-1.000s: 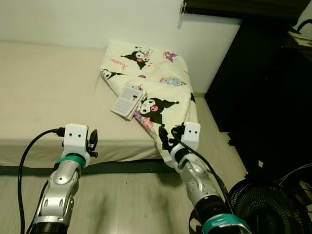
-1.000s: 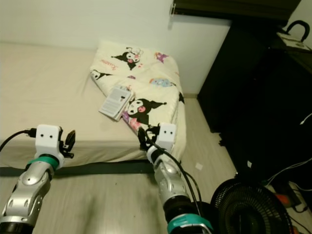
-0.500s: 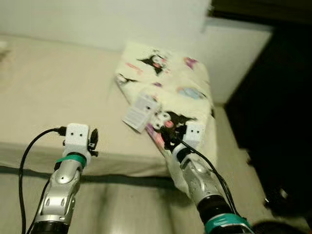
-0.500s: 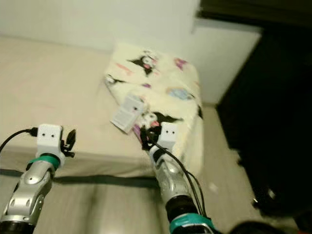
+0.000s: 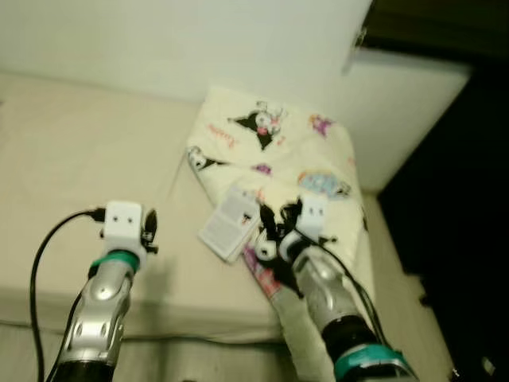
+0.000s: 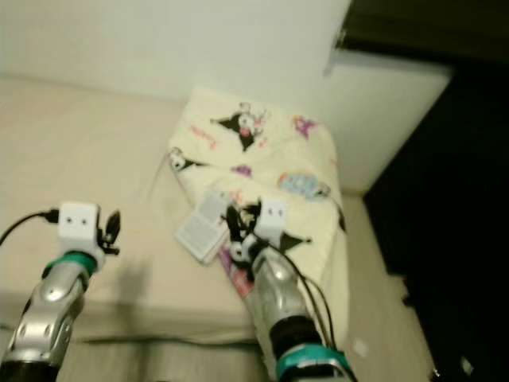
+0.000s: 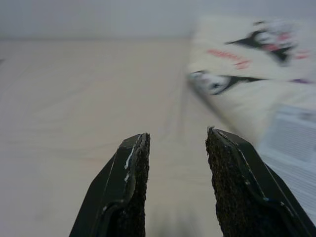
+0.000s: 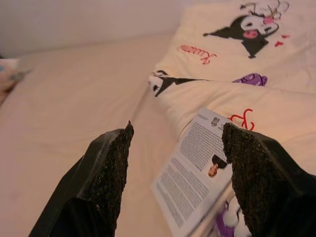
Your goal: Clean up the room
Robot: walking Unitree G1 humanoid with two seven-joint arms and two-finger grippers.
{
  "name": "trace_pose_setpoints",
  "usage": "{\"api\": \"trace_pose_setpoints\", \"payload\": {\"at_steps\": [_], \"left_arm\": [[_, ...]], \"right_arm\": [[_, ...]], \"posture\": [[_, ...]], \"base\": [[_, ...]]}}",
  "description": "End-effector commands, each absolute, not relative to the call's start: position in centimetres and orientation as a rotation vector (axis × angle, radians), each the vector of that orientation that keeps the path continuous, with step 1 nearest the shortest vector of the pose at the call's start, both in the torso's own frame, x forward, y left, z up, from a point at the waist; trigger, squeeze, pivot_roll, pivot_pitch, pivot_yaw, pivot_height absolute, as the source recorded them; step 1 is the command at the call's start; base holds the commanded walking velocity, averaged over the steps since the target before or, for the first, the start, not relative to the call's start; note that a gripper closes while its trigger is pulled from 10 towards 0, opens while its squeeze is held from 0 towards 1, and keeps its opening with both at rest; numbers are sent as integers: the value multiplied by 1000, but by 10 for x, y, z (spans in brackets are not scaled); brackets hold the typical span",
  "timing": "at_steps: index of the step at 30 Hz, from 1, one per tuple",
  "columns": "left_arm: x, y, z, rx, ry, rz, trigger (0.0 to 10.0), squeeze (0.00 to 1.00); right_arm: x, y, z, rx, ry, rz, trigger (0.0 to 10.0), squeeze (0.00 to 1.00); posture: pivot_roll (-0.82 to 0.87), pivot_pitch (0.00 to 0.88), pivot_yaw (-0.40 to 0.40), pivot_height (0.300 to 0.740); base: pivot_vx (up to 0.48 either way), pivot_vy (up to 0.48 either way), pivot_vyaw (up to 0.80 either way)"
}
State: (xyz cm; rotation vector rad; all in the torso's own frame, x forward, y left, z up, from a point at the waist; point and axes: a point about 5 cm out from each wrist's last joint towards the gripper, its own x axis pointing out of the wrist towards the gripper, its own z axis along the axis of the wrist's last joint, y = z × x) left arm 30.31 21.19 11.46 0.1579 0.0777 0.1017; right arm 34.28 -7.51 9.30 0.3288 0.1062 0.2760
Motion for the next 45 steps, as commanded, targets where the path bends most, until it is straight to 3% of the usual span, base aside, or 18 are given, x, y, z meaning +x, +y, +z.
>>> {"api": "trace_pose_setpoints", "payload": {"at_steps": [1, 14, 20, 27, 45], "left_arm": [[302, 203, 110, 156, 89, 63, 10000, 0], [302, 199, 107, 175, 96, 34, 10000, 0], [296, 196, 94, 294, 120, -4, 10000, 0], [290, 193, 89, 379, 120, -40, 10000, 0], [291, 194, 90, 391, 111, -36, 10000, 0]], "right_arm": [[340, -80, 85, 339, 129, 250, 10000, 0], [340, -79, 85, 333, 132, 249, 10000, 0], [340, -75, 87, 334, 120, 267, 10000, 0], [339, -74, 89, 351, 103, 278, 10000, 0], [338, -75, 87, 360, 109, 268, 10000, 0]], "posture": [[201, 14, -41, 740], [200, 9, -38, 740], [203, 10, -41, 740], [203, 16, -43, 715], [204, 28, -36, 635]], "base": [[0, 0, 0], [0, 0, 0], [0, 0, 0], [0, 0, 0], [0, 0, 0]]}}
